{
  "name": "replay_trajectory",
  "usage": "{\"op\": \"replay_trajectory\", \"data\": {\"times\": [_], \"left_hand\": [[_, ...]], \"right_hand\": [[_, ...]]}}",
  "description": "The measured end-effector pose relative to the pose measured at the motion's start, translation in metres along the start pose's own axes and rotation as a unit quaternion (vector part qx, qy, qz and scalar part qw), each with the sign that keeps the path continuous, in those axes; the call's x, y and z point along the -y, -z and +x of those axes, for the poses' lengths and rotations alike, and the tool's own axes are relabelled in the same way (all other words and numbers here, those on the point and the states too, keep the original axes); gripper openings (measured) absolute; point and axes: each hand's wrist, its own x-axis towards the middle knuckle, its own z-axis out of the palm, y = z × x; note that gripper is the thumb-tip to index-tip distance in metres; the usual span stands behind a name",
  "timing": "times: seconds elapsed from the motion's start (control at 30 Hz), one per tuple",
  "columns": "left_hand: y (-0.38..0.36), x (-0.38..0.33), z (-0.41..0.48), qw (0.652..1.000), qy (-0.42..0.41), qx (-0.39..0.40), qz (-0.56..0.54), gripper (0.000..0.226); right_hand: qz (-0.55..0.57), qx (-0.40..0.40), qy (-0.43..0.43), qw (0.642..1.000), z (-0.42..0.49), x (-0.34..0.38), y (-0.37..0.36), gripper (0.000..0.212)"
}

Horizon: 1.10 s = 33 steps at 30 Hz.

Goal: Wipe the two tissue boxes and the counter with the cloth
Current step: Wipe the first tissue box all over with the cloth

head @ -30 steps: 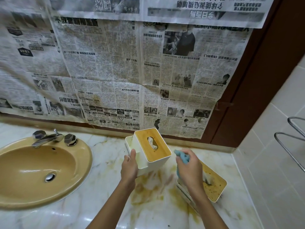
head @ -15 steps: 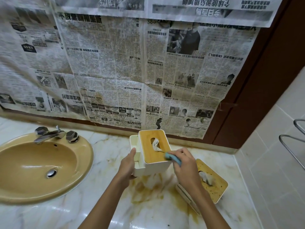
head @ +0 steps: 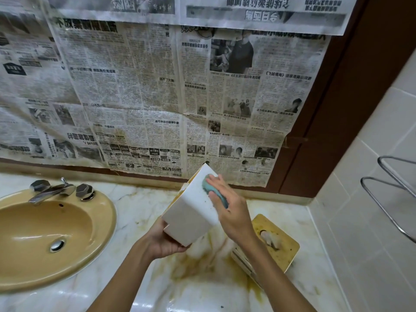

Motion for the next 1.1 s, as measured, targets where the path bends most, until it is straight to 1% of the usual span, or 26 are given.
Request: {"op": "replay_trajectory", "data": {"times": [0.1, 0.13, 0.2, 0.27, 0.37, 0.4, 0.43, 0.5, 0.63, 0.7, 0.77, 0.87, 0.93, 1.0, 1.07, 1.1], "left_hand": [[0.007, -0.002, 0.005, 1.000, -0.004, -0.007, -0.013, 0.031], [0.010, -0.003, 0.006, 1.000, -0.007, -0.006, -0.010, 0.031], [0.015, -0.002, 0.006, 1.000, -0.010, -0.004, 0.001, 0.032], [0.015, -0.001, 0.005, 1.000, -0.009, 0.000, 0.016, 0.031], [0.012, 0.001, 0.004, 0.999, -0.011, -0.003, 0.050, 0.028], [0.009, 0.001, 0.003, 0.998, -0.010, -0.004, 0.057, 0.028], [0.007, 0.001, 0.004, 0.998, -0.010, -0.005, 0.061, 0.027], [0.002, 0.000, 0.005, 0.998, -0.015, -0.010, 0.064, 0.027], [0.004, -0.004, 0.007, 0.998, -0.030, -0.015, 0.058, 0.029], [0.007, -0.005, 0.004, 0.997, -0.036, -0.013, 0.067, 0.032], [0.007, -0.006, 0.002, 0.996, -0.034, -0.016, 0.079, 0.032], [0.005, -0.007, 0.000, 0.994, -0.030, -0.038, 0.097, 0.029], [0.002, -0.009, -0.001, 0.993, -0.030, -0.044, 0.109, 0.028], [0.001, -0.009, -0.002, 0.993, -0.026, -0.043, 0.108, 0.028], [0.002, -0.008, -0.003, 0.993, -0.025, -0.041, 0.107, 0.028], [0.002, -0.007, -0.003, 0.993, -0.024, -0.040, 0.106, 0.028]], "right_hand": [[-0.021, 0.064, 0.082, 0.994, -0.021, 0.009, -0.008, 0.039], [-0.022, 0.081, 0.099, 0.991, -0.027, 0.008, -0.008, 0.039], [-0.023, 0.090, 0.110, 0.990, -0.028, 0.003, -0.004, 0.041], [-0.021, 0.061, 0.074, 0.995, -0.016, -0.007, 0.003, 0.042], [-0.029, -0.001, -0.030, 0.999, 0.017, -0.020, 0.016, 0.039], [-0.042, -0.010, -0.042, 0.998, 0.025, -0.021, 0.019, 0.039], [-0.055, -0.011, -0.037, 0.998, 0.028, -0.019, 0.018, 0.040], [-0.066, 0.013, 0.006, 0.998, 0.020, -0.004, 0.011, 0.041], [-0.047, 0.095, 0.120, 0.987, -0.016, 0.018, -0.005, 0.042], [-0.049, 0.114, 0.137, 0.983, -0.020, 0.015, -0.003, 0.044], [-0.066, 0.114, 0.120, 0.984, -0.013, 0.011, 0.001, 0.046], [-0.080, 0.087, 0.054, 0.991, 0.004, 0.006, 0.005, 0.049], [-0.081, 0.073, 0.010, 0.994, 0.016, 0.001, 0.008, 0.048], [-0.057, 0.052, -0.027, 0.997, 0.024, -0.003, 0.011, 0.045], [-0.014, 0.015, -0.056, 0.998, 0.030, -0.007, 0.015, 0.041], [-0.011, -0.010, -0.063, 0.998, 0.032, -0.009, 0.016, 0.039]]}}
